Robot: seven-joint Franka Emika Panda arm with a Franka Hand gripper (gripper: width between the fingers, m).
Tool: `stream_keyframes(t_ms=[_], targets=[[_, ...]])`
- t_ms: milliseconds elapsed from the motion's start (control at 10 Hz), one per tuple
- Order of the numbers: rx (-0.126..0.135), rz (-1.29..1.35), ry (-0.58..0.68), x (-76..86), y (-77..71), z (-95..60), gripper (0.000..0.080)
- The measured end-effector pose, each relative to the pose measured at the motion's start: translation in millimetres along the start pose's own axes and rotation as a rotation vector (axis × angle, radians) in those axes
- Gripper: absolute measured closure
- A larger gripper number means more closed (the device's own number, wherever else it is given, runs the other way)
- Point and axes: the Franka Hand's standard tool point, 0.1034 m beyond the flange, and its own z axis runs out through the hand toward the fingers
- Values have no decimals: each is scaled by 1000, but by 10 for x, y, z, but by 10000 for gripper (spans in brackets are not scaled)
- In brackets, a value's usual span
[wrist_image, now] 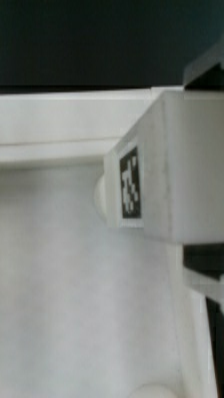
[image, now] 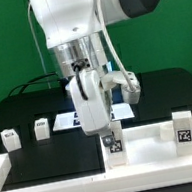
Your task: Assemble square table
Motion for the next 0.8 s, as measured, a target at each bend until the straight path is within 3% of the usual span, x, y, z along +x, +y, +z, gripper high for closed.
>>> stream_keyframes(t_ms=[100,200,300,400,700,800], targets=[[5,-76,5,-12,-10,5,504],[19,-196,13,-65,-37,8,273],[25,-371,17,-118,-22,19,273],[20,-511,14,-154,11,37,175],[19,-684,18,-128,8,36,155],[3,-824,26,-131,5,29,151]])
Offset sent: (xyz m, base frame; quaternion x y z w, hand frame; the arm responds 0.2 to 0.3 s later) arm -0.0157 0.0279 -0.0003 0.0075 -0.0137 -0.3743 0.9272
